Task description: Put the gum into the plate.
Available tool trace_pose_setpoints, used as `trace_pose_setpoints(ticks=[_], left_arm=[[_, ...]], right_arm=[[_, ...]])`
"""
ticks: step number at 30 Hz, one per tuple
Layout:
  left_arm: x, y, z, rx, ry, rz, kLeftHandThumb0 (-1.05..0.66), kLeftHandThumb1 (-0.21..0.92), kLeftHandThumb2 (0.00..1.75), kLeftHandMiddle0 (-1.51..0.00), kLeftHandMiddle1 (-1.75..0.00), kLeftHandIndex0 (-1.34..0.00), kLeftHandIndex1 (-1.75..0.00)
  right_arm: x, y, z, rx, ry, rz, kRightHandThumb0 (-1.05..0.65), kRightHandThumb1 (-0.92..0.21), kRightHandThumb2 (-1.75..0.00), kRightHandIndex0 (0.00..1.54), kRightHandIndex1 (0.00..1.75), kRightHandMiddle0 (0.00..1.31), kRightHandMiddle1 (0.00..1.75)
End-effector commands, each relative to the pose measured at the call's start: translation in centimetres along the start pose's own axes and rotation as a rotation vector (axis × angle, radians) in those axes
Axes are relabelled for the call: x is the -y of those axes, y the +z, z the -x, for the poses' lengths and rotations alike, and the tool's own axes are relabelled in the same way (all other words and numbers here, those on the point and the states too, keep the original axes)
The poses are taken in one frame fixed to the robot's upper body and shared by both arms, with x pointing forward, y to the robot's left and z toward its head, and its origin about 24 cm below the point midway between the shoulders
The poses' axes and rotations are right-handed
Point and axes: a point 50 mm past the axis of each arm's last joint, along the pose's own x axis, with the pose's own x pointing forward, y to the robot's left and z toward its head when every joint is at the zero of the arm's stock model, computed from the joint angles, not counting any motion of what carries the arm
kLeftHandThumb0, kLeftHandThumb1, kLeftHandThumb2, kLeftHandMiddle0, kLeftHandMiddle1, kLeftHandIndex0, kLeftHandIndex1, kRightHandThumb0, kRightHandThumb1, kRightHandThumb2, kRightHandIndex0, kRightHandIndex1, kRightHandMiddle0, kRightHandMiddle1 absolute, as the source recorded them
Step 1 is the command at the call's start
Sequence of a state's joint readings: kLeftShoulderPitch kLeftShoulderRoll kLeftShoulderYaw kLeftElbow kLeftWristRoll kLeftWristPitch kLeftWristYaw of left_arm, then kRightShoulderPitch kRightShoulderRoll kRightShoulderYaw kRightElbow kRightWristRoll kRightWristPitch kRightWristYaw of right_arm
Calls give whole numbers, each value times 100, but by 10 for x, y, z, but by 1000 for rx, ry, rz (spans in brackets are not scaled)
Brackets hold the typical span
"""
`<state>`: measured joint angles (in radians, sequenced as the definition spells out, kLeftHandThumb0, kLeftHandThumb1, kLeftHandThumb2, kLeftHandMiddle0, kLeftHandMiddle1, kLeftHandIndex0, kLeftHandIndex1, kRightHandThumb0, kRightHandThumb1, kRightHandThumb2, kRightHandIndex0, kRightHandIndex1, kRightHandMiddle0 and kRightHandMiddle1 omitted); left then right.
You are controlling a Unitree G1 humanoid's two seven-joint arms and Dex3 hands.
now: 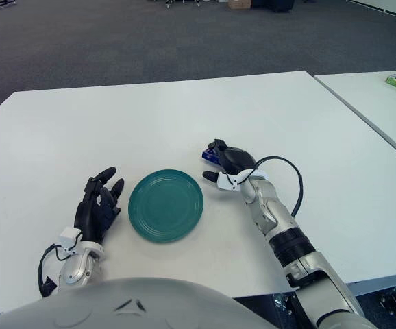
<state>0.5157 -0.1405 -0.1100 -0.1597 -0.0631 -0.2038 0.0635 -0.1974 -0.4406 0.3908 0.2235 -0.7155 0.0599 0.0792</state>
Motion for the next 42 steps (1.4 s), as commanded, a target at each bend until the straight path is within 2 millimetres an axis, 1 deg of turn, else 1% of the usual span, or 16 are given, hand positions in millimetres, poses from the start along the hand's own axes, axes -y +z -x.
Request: trace_pose_setpoints(ticks=[1, 2, 3, 4, 6, 9, 17, 19, 22, 32, 42], left_arm=[[-1, -4, 1, -32, -1, -4, -81, 92, 88, -62, -10, -19, -96], [-1, -4, 1, -33, 0, -5, -81, 92, 88, -62, -10, -19, -96], [-1, -4, 1, -33, 1, -6, -81, 92, 88, -62, -10, -19, -97], [-1, -4, 1, -33, 1, -6, -81, 92, 88, -62, -10, -19, -97], [-1, -4, 1, -33, 3, -7, -81, 92, 88, -63, -11, -20, -97], [-1, -4, 1, -34, 4, -6, -81, 92, 88, -63, -11, -21, -98], [-2, -5, 2, -40, 13, 14, -80, 92, 88, -64, -12, -21, -98], [-2, -4, 2, -41, 19, 17, -80, 92, 87, -64, -13, -21, -99], [-3, -4, 2, -42, 27, 17, -80, 92, 87, -64, -13, -21, -99], [-4, -5, 1, -41, 34, 24, -80, 92, 87, -65, -15, -23, -101], [-6, -5, -1, -35, 36, 29, -81, 92, 85, -65, -18, -23, -102]], right_arm=[[-26, -13, 7, -55, 133, -39, -70, -92, -59, 56, 141, 25, 158], [-28, -14, 8, -49, 134, -40, -67, -92, -59, 60, 153, 34, 164], [-28, -15, 8, -45, 135, -40, -64, -92, -58, 64, 161, 42, 168], [-29, -15, 8, -43, 135, -41, -64, -92, -58, 65, 164, 44, 169], [-38, -21, 10, -29, 138, -23, -60, -92, -59, 69, 170, 53, 172], [-49, -28, 13, -4, 139, 10, -54, -92, -61, 74, 173, 61, 174], [-52, -33, 17, 93, 117, 90, -48, -92, -67, 80, 175, 66, 175], [-50, -35, 18, 115, 116, 112, -47, -92, -68, 82, 175, 67, 175], [-41, -38, 17, 131, 111, 131, -46, -92, -69, 84, 175, 68, 175], [-37, -38, 16, 148, 79, 143, -44, -92, -70, 87, 175, 70, 175], [-39, -38, 18, 163, 73, 131, -42, -92, -68, 92, 175, 74, 175]])
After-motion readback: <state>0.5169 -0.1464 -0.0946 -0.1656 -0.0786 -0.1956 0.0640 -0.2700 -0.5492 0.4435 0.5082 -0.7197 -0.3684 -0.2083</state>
